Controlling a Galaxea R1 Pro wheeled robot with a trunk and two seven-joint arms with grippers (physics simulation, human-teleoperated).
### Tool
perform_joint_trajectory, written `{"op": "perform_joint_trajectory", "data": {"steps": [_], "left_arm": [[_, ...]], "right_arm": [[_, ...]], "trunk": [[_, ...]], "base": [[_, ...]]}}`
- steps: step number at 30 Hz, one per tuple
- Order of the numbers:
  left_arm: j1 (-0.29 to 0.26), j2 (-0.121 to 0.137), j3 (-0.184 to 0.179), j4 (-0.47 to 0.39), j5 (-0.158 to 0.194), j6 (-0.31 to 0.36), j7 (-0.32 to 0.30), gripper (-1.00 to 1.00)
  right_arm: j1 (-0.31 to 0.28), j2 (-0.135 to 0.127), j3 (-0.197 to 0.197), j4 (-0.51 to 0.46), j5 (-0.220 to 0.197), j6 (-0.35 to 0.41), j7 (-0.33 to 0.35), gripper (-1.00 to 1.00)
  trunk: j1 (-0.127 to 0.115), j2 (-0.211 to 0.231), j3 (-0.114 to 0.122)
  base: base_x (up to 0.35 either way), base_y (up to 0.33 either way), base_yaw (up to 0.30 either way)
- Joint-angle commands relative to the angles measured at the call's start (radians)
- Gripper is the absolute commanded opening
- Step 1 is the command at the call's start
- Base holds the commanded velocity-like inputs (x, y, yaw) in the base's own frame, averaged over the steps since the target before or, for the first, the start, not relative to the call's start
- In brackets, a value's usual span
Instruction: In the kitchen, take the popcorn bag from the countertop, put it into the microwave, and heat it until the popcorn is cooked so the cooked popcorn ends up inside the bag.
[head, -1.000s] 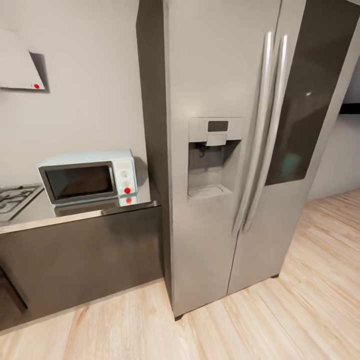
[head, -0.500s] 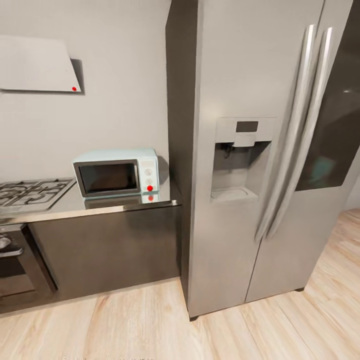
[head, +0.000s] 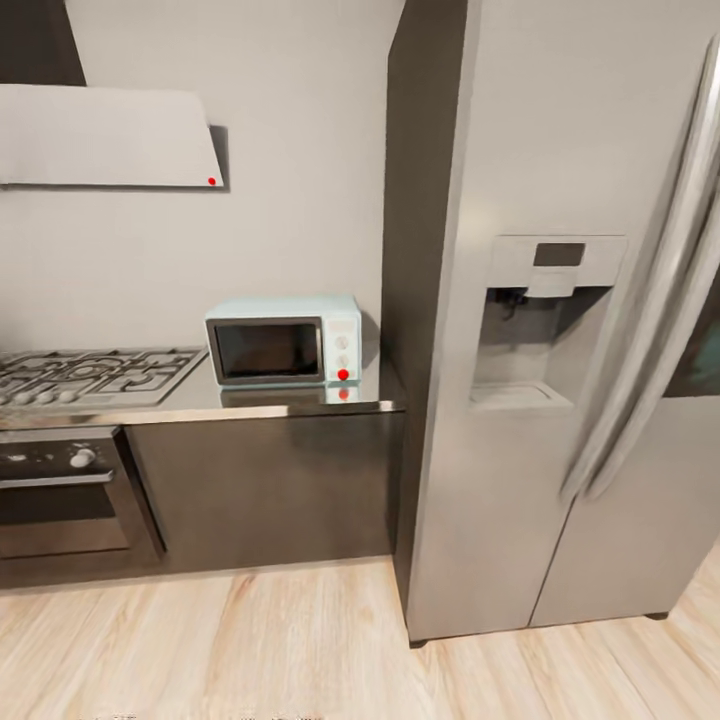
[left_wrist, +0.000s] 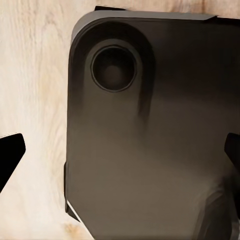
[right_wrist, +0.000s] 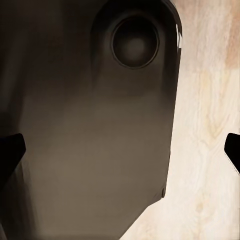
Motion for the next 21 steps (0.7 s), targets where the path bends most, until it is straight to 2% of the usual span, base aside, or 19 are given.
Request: {"op": "perform_joint_trajectory", "data": {"steps": [1, 10, 21], "left_arm": [[0.0, 0.0, 0.0, 0.0, 0.009, -0.002, 0.0, 1.0], [0.0, 0.0, 0.0, 0.0, 0.009, -0.002, 0.0, 1.0], [0.0, -0.001, 0.0, 0.0, 0.009, -0.002, -0.001, 1.0]], "right_arm": [[0.0, 0.0, 0.001, 0.0, 0.001, 0.0, 0.0, 1.0], [0.0, 0.0, 0.001, 0.0, 0.001, 0.0, 0.0, 1.0], [0.0, 0.0, 0.005, 0.0, 0.002, 0.0, 0.0, 1.0]], "trunk": [[0.0, 0.0, -0.001], [0.0, 0.0, -0.001], [0.0, 0.0, -0.001]], "base": [[0.0, 0.0, 0.275], [0.0, 0.0, 0.262], [0.0, 0.0, 0.025]]}}
